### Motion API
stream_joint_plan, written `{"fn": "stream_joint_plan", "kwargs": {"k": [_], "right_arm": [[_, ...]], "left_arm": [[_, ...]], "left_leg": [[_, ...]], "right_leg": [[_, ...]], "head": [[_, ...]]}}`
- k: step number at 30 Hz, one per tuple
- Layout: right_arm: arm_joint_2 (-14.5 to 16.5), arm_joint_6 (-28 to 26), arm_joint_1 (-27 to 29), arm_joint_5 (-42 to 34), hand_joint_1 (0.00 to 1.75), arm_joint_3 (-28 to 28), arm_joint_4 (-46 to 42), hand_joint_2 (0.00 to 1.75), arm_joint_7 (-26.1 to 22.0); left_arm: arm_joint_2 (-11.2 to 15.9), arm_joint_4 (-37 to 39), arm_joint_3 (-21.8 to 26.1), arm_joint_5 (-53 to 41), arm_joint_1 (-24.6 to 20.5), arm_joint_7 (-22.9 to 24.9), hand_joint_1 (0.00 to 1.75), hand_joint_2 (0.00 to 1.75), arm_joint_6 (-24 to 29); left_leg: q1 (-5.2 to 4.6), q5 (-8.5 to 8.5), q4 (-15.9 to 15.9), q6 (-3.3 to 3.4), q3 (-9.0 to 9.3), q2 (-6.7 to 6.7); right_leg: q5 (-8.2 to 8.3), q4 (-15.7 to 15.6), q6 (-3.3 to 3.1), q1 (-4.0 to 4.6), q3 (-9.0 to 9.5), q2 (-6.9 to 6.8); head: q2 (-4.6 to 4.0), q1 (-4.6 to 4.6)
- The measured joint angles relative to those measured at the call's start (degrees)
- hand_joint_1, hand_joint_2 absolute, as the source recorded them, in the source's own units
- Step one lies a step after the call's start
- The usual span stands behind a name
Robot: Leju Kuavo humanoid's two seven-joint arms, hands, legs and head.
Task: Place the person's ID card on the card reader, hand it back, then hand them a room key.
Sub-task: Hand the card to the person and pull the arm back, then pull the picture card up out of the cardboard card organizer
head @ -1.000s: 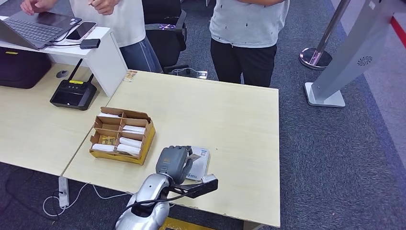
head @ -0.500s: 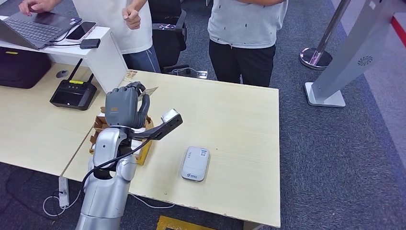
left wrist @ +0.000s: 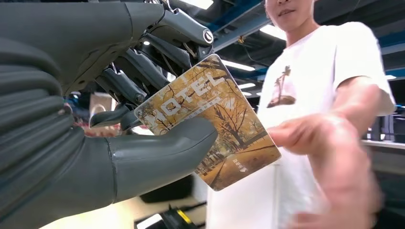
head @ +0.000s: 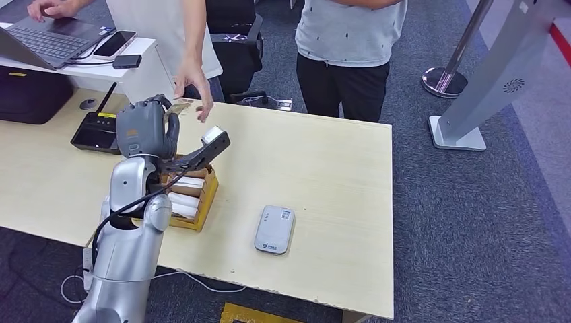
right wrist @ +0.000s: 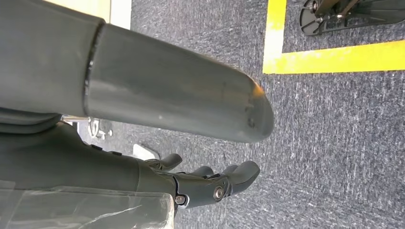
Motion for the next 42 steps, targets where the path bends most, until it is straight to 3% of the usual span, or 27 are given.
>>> {"fn": "stream_joint_plan", "kwargs": {"k": [6,10,24,26,28,30,42], "right_arm": [[-0.4,0.1,-0.1,0.9,0.0,0.0,0.2,0.0,-0.1],[-0.7,0.1,-0.4,1.3,0.0,0.0,0.3,0.0,-0.1],[-1.0,0.1,-0.8,1.5,0.0,0.0,0.7,0.0,-0.4],[-1.1,0.1,-0.8,1.5,0.0,0.0,0.8,0.0,-0.5],[-1.1,0.1,-0.8,1.5,0.0,0.0,0.8,0.0,-0.5],[-1.2,0.1,-0.8,1.5,0.0,0.0,0.8,0.0,-0.5],[-1.3,0.1,-0.7,1.3,0.0,-1.0,0.8,0.0,-0.6]], "left_arm": [[5.1,7.9,0.8,0.0,-5.9,1.7,1.75,1.75,-2.0],[7.1,13.3,0.7,0.0,-8.7,3.1,1.75,1.75,-2.2],[6.9,19.1,-0.3,0.0,-12.8,1.9,1.75,1.75,-3.0],[6.7,19.1,-0.3,0.0,-12.9,1.6,0.87,1.75,-3.0],[6.5,19.0,-0.3,0.0,-12.9,1.5,0.0,0.87,-3.0],[6.3,19.0,-0.3,0.0,-12.9,1.4,0.0,0.0,-2.9],[2.3,14.2,1.0,0.0,-11.9,-3.9,0.0,0.0,-4.3]], "left_leg": [[-0.01,0.02,0.0,-0.01,0.0,0.01],[-0.01,0.02,0.0,-0.01,0.0,0.02],[-0.02,0.0,0.0,-0.01,-0.04,0.04],[-0.02,0.0,0.0,-0.01,-0.04,0.05],[-0.02,0.0,0.0,-0.01,-0.04,0.05],[-0.02,0.01,0.0,-0.01,-0.04,0.04],[-0.03,0.0,0.0,0.0,-0.06,0.03]], "right_leg": [[0.0,0.0,0.0,0.0,0.0,0.01],[0.01,0.0,0.0,-0.01,-0.02,0.04],[0.02,0.0,0.01,-0.02,-0.07,0.09],[0.02,0.0,0.01,-0.02,-0.07,0.09],[0.02,0.0,0.01,-0.02,-0.07,0.09],[0.02,0.0,0.01,-0.02,-0.07,0.09],[0.02,0.0,0.02,-0.02,-0.05,0.07]], "head": [[0.0,0.01],[0.0,0.01],[0.0,0.01],[0.0,0.01],[0.0,0.01],[0.0,0.0],[0.0,0.01]]}}
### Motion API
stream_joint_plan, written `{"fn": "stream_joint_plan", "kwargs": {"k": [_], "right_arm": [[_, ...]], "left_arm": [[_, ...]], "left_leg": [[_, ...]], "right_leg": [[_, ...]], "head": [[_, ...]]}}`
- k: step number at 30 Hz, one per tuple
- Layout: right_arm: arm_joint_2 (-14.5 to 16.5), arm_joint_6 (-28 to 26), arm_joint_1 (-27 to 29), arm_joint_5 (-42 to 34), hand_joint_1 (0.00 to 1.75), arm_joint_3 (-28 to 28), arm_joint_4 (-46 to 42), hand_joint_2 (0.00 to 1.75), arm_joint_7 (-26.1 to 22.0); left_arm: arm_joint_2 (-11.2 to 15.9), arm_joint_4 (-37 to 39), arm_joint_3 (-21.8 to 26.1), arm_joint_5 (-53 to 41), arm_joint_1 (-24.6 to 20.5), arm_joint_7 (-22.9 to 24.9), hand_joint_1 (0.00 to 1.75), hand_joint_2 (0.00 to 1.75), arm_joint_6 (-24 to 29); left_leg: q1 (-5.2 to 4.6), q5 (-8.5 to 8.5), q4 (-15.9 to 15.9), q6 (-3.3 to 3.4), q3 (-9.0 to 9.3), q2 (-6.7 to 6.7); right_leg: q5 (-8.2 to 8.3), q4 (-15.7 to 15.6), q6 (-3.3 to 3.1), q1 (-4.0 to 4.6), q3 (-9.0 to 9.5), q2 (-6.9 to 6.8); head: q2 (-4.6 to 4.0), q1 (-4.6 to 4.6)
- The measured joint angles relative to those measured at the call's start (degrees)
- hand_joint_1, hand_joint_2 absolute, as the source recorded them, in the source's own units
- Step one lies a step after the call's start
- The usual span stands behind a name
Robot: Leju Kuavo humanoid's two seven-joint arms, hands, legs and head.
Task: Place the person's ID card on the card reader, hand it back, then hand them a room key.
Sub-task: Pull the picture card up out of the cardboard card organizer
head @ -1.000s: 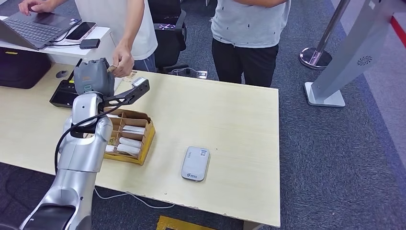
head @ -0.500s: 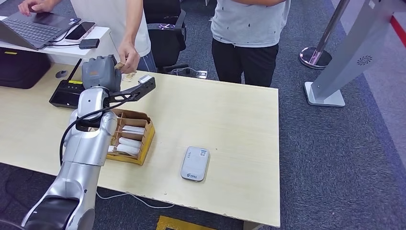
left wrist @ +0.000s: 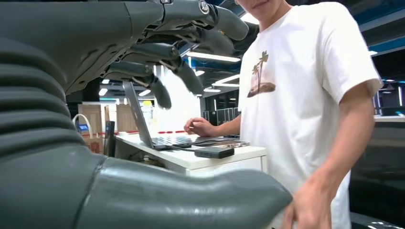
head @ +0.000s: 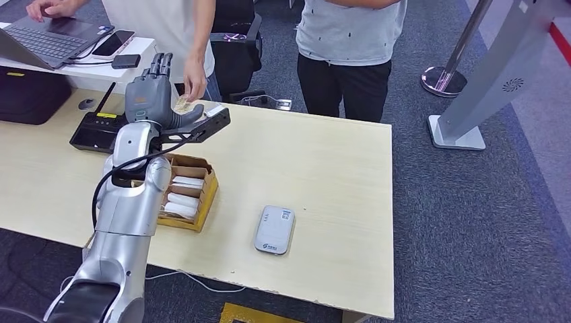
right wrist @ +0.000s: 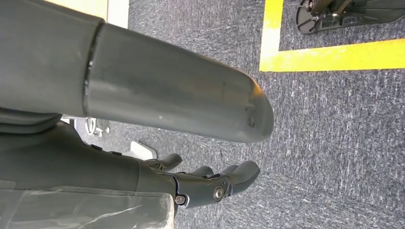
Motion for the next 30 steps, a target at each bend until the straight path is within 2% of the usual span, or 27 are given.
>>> {"fn": "stream_joint_plan", "kwargs": {"k": [2,6,16,18,20,22,30], "right_arm": [[0.0,0.0,0.0,0.0,0.0,-0.2,0.0,0.0,0.0],[0.0,0.0,0.0,-0.3,0.0,-0.5,0.0,0.0,0.0],[0.0,-0.1,0.0,-0.6,0.0,-0.9,0.0,0.0,0.0],[0.0,-0.2,0.0,-1.2,0.0,-1.5,0.0,0.0,0.1],[-0.1,-0.2,0.0,-2.2,0.0,-2.4,0.0,0.0,0.3],[-0.2,-0.2,0.1,-3.0,0.0,-3.0,0.0,0.0,0.5],[-0.6,-0.2,0.4,-4.1,0.0,-3.7,0.0,0.0,0.5]], "left_arm": [[-0.6,-1.1,0.1,0.0,0.6,-0.6,0.0,0.0,-0.1],[-2.3,-3.2,0.8,0.0,2.0,-3.3,0.0,1.75,-0.7],[-3.4,-4.6,1.0,0.0,3.2,-5.2,0.0,1.75,-1.6],[-5.0,-6.8,0.7,0.4,6.4,-7.7,0.0,1.75,-4.0],[-5.6,-8.8,-1.1,2.7,11.9,-9.4,0.0,1.75,-7.3],[-4.6,-9.5,-3.3,5.8,16.2,-9.4,0.0,1.75,-9.3],[1.8,-11.5,-7.7,13.8,25.8,-9.9,0.0,1.75,-12.2]], "left_leg": [[0.0,0.0,0.0,0.0,0.0,0.0],[0.0,0.0,0.0,0.0,0.0,0.0],[0.0,0.0,0.0,0.0,0.0,0.0],[0.0,-0.01,0.0,0.0,0.0,0.01],[0.0,-0.03,0.0,0.0,0.0,0.01],[0.0,-0.03,0.0,-0.01,0.0,0.02],[0.01,-0.04,0.0,-0.01,0.0,0.1]], "right_leg": [[0.0,0.0,0.0,0.0,0.0,0.0],[0.0,0.0,0.0,0.0,0.0,-0.01],[0.0,0.0,0.0,0.0,0.0,-0.01],[0.0,0.0,0.0,0.0,-0.01,0.0],[-0.01,0.0,0.0,0.0,-0.02,0.02],[-0.01,0.0,-0.01,0.0,-0.02,0.03],[-0.03,0.0,-0.02,0.0,-0.07,0.09]], "head": [[0.0,-0.01],[0.0,0.0],[0.0,-0.01],[0.0,-0.01],[0.0,-0.01],[0.0,0.0],[0.0,-0.01]]}}
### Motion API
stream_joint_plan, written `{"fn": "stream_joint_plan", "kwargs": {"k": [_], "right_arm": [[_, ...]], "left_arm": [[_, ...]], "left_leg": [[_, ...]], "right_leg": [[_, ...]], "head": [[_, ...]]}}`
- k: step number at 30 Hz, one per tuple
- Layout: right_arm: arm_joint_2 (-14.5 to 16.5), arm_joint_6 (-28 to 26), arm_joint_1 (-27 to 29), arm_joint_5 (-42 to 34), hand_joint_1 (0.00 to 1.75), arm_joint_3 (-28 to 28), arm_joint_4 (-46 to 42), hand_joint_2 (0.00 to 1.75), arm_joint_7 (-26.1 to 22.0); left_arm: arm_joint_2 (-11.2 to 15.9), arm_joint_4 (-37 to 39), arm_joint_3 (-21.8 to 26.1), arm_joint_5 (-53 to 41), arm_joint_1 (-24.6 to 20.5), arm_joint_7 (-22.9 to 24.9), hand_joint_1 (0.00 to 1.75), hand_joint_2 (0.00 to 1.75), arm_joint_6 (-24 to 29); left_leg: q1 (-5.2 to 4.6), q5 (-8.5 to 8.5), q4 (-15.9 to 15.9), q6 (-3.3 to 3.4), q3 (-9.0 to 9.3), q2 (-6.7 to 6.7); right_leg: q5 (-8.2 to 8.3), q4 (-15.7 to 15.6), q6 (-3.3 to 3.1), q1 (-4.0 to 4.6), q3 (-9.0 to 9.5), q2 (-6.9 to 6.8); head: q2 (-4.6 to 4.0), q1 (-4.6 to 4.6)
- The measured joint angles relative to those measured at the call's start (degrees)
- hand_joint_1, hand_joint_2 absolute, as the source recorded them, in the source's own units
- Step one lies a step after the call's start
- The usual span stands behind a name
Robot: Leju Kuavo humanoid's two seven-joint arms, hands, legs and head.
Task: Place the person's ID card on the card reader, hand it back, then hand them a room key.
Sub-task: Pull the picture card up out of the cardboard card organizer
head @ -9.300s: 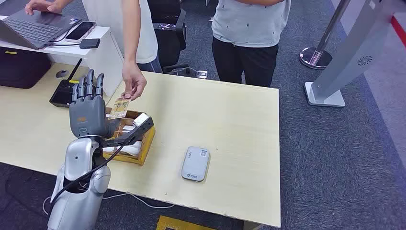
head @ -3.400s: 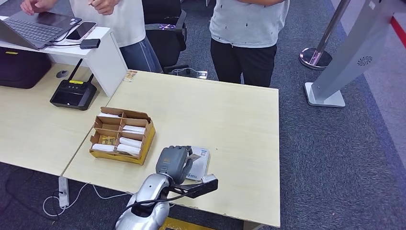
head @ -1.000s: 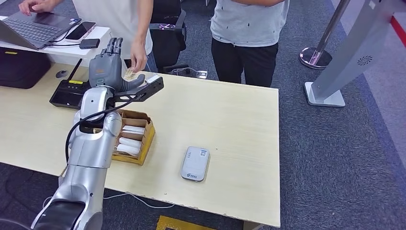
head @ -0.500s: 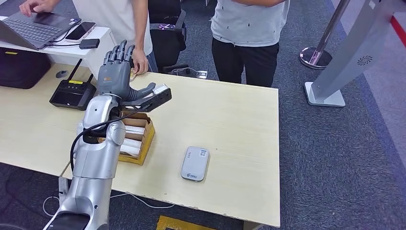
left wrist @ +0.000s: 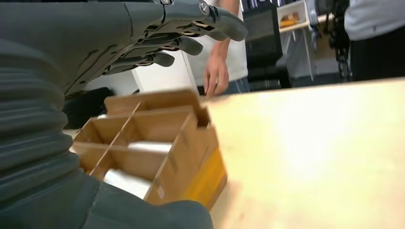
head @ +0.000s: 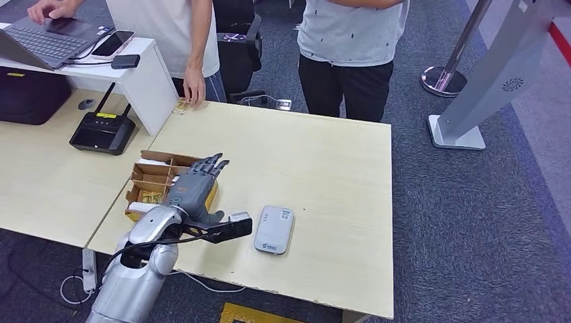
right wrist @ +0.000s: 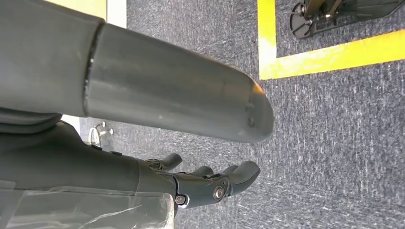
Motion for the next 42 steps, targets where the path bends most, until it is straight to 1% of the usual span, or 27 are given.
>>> {"fn": "stream_joint_plan", "kwargs": {"k": [3,6,12,15,20,25,27,29,32,35,38,42], "right_arm": [[0.0,0.0,0.0,-0.2,0.0,-0.2,0.0,0.0,-0.1],[-0.1,0.0,0.0,-0.4,0.0,-0.2,0.0,0.0,-0.2],[-0.1,0.0,0.0,-0.6,0.0,-0.2,0.0,0.0,-0.3],[-0.1,-0.1,0.0,-0.9,0.0,-0.2,0.0,0.0,-0.1],[-0.1,-0.6,0.0,-1.7,0.0,-0.2,0.0,0.0,0.2],[-0.1,-0.8,0.0,-2.2,0.0,-0.2,0.0,0.0,0.2],[-0.1,-0.9,0.0,-2.4,0.0,-0.2,0.0,0.0,0.2],[0.0,-1.0,0.0,-2.6,0.0,-0.2,0.0,0.0,0.2],[0.0,-1.1,0.0,-2.8,0.0,-0.2,0.0,0.0,0.1],[0.1,-1.2,0.0,-3.0,0.0,-0.2,0.0,0.0,0.0],[0.1,-1.5,0.0,-3.1,0.0,-0.3,0.0,0.0,0.0],[0.1,-1.6,0.0,-3.2,0.0,-0.5,0.0,0.0,0.2]], "left_arm": [[1.9,-0.5,-0.8,0.7,2.1,0.3,0.0,1.75,-0.1],[3.2,-0.9,-1.5,1.3,3.7,0.8,0.0,1.75,-0.2],[4.7,-1.6,-2.5,1.4,5.8,1.7,0.0,1.75,-0.3],[5.1,-2.1,-2.7,0.2,6.4,3.0,0.0,1.75,0.0],[4.8,-3.8,-2.9,-6.6,6.8,6.4,0.0,1.75,1.8],[3.3,-6.4,-2.9,-12.8,7.4,9.2,0.0,1.75,5.1],[3.2,-7.6,-3.6,-13.4,7.5,12.2,0.0,1.75,7.0],[3.8,-8.9,-5.0,-13.6,7.5,15.8,0.0,1.75,8.7],[4.6,-10.3,-6.9,-13.8,7.6,18.5,0.0,1.75,9.5],[4.8,-11.2,-8.1,-13.8,8.0,18.4,0.0,1.75,9.4],[4.4,-11.7,-8.3,-13.8,8.8,16.1,0.0,1.75,9.2],[3.1,-12.3,-8.3,-13.8,10.1,13.2,0.0,1.75,7.8]], "left_leg": [[0.0,0.0,0.0,0.0,0.0,0.0],[0.0,0.0,0.0,0.0,0.0,0.0],[0.0,0.0,0.0,0.0,0.0,-0.01],[0.0,0.0,0.0,0.0,0.0,-0.01],[0.0,0.0,0.0,0.0,0.0,-0.03],[0.0,0.0,0.0,0.0,0.0,-0.02],[0.0,0.0,0.0,0.0,0.0,-0.03],[0.0,0.0,0.0,0.0,0.0,-0.03],[0.0,0.0,0.0,0.0,0.0,-0.03],[0.0,0.0,0.0,0.0,0.0,-0.02],[0.0,0.0,0.0,0.0,0.0,-0.02],[-0.01,-0.01,0.0,0.01,-0.02,-0.03]], "right_leg": [[0.0,0.0,0.0,0.0,0.0,-0.01],[0.0,0.0,0.0,0.0,0.01,-0.01],[0.01,0.0,0.01,0.0,0.02,-0.02],[0.01,0.0,0.01,0.0,0.02,-0.02],[0.0,0.0,0.0,0.0,0.01,-0.03],[0.0,0.0,0.0,0.0,0.01,-0.03],[0.01,0.0,0.0,0.0,0.01,-0.03],[0.01,0.0,0.0,0.0,0.02,-0.03],[0.0,0.0,0.0,0.0,0.02,-0.03],[0.0,0.0,0.0,0.0,0.02,-0.03],[0.0,0.0,0.0,0.0,0.01,-0.02],[0.0,0.0,0.0,0.0,0.02,-0.04]], "head": [[0.0,0.01],[0.0,0.0],[0.0,0.01],[0.0,0.01],[0.0,0.01],[0.0,0.01],[0.0,0.01],[0.0,0.0],[0.0,0.0],[0.0,0.01],[0.0,-0.01],[0.0,0.01]]}}
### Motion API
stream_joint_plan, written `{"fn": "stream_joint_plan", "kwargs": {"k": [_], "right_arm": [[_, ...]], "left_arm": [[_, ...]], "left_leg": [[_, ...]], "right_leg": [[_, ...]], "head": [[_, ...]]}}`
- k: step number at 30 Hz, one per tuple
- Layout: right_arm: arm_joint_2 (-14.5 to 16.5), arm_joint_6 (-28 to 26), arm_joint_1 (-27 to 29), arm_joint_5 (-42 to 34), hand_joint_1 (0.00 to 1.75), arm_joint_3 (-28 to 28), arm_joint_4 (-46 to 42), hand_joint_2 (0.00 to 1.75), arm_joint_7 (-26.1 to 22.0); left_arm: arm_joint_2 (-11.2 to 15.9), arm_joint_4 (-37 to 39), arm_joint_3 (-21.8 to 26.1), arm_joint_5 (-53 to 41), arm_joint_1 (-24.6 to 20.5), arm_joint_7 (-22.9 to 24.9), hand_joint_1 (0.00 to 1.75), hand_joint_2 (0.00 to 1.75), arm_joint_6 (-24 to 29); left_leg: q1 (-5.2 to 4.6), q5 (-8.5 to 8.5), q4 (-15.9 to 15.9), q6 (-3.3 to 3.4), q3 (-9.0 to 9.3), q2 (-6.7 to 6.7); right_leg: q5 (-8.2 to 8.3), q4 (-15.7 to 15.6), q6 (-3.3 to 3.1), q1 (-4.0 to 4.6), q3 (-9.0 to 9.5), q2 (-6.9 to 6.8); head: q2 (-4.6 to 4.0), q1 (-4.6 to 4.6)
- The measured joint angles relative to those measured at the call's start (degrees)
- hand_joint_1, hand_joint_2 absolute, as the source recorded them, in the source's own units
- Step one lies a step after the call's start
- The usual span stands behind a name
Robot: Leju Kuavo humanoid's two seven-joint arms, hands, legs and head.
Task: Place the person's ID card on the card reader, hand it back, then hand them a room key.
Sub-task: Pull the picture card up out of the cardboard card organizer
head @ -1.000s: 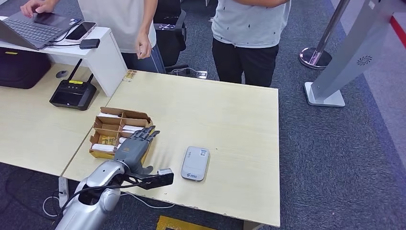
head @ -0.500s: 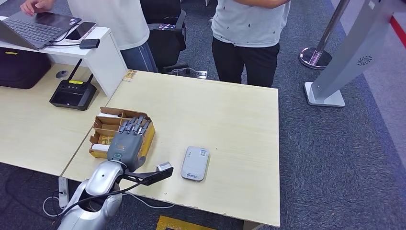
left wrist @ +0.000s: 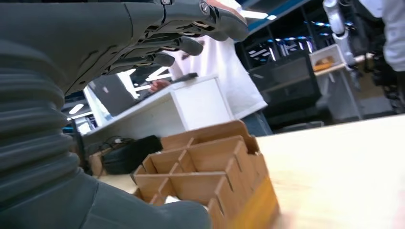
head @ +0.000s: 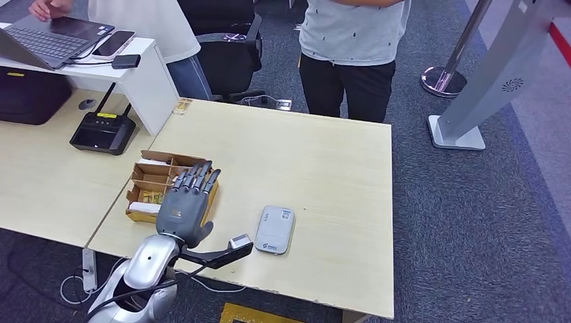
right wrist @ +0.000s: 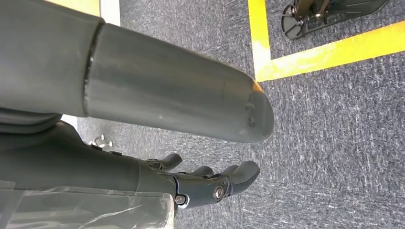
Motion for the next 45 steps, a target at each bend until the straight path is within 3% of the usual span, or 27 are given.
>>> {"fn": "stream_joint_plan", "kwargs": {"k": [11,18,28,45], "right_arm": [[0.0,0.6,0.1,0.0,0.0,0.0,0.0,0.0,0.0],[-0.2,0.9,0.0,0.8,0.0,0.6,-0.1,0.0,-0.4],[-0.6,1.0,0.0,1.3,0.0,1.6,-0.1,0.0,-0.5],[-0.9,1.0,0.0,1.1,0.0,1.7,-0.1,0.0,-0.6]], "left_arm": [[-1.3,-0.6,1.9,4.3,3.5,-6.3,0.0,1.75,-6.1],[-0.4,1.2,5.2,3.4,-0.8,-6.8,0.0,1.75,-8.1],[3.7,4.7,6.1,1.2,-7.5,-7.8,0.0,1.75,-12.5],[5.7,6.7,6.1,10.2,-6.2,-8.4,0.0,1.75,-16.1]], "left_leg": [[0.01,-0.01,0.0,0.02,0.0,0.0],[0.01,0.02,0.0,-0.01,0.02,-0.02],[0.01,0.02,0.0,-0.01,0.01,-0.03],[0.01,0.01,0.0,-0.01,0.0,-0.02]], "right_leg": [[0.0,0.0,0.0,0.01,-0.02,-0.01],[0.0,0.0,0.0,0.01,0.01,-0.02],[0.01,0.0,0.0,0.0,0.01,-0.01],[0.0,0.0,0.0,0.0,-0.01,0.0]], "head": [[0.0,0.0],[0.0,0.0],[0.0,-0.01],[0.0,-0.01]]}}
